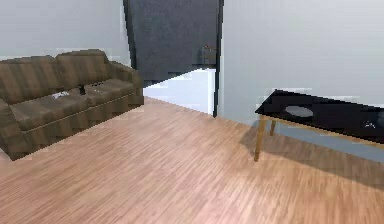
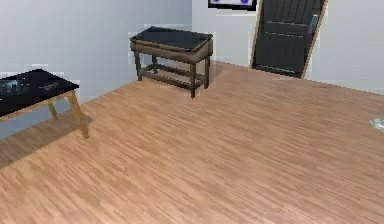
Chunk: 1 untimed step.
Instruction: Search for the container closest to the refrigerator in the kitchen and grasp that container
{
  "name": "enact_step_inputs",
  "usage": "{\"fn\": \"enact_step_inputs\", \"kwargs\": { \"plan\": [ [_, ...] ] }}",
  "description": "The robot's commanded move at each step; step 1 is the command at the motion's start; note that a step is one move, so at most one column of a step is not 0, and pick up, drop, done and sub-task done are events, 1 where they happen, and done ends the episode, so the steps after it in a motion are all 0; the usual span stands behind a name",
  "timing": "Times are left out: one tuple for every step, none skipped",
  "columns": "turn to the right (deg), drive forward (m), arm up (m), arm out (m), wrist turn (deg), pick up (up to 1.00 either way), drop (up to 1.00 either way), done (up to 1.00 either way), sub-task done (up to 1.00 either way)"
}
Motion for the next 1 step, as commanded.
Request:
{"fn": "enact_step_inputs", "kwargs": {
  "plan": [
    [-3.0,0.00,0.00,0.00,0.0,0.00,0.00,0.00,0.00]
  ]
}}
